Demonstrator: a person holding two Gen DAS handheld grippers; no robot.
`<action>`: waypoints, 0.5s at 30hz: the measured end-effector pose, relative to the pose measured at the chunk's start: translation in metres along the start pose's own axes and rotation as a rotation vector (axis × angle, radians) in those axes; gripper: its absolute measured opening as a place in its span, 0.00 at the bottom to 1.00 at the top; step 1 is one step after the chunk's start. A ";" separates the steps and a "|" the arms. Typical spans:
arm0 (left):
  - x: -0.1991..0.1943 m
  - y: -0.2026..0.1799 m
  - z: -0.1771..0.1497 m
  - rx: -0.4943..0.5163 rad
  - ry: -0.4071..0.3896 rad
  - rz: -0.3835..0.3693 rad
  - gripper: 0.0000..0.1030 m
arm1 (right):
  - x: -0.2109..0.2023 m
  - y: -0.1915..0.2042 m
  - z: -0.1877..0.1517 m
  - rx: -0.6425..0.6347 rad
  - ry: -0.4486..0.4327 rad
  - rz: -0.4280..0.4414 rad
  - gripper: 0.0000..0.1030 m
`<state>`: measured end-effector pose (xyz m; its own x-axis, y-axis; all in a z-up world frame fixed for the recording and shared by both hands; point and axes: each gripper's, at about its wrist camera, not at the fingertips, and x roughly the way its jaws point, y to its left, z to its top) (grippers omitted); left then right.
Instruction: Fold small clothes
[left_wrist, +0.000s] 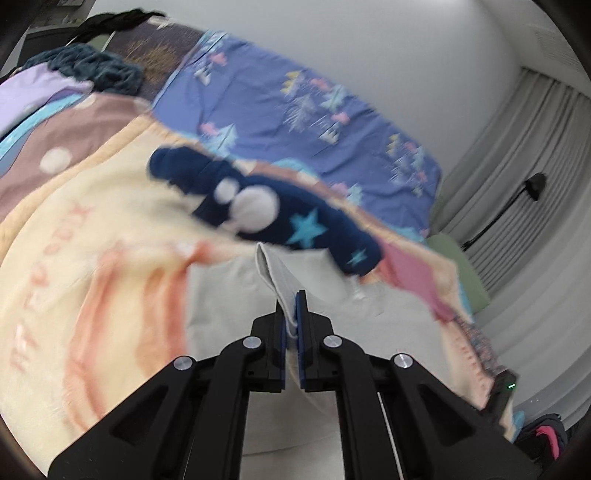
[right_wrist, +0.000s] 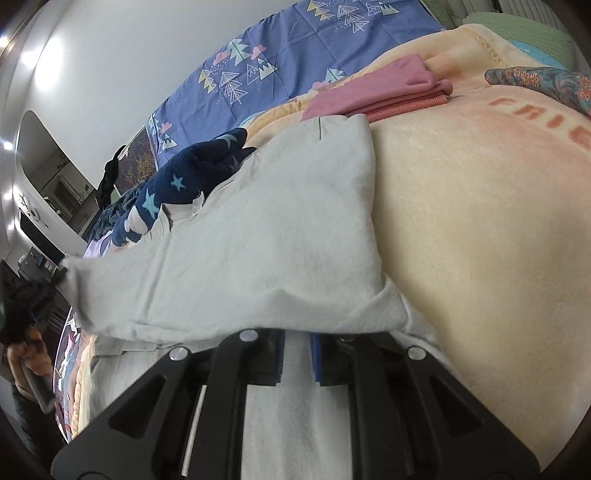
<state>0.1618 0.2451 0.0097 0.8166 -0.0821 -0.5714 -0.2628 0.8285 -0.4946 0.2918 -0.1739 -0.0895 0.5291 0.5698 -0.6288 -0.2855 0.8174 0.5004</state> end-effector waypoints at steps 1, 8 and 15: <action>0.005 0.009 -0.004 -0.009 0.012 0.024 0.06 | 0.000 0.000 0.000 -0.001 0.000 -0.001 0.11; 0.003 0.049 -0.022 -0.102 0.001 0.040 0.21 | 0.001 0.002 0.000 -0.003 -0.001 -0.005 0.11; 0.024 -0.006 -0.035 0.129 0.045 0.049 0.34 | 0.001 0.003 -0.002 -0.009 -0.002 -0.009 0.12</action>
<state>0.1646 0.2183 -0.0237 0.7796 -0.0620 -0.6233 -0.2316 0.8961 -0.3787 0.2901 -0.1709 -0.0900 0.5334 0.5623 -0.6319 -0.2883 0.8232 0.4891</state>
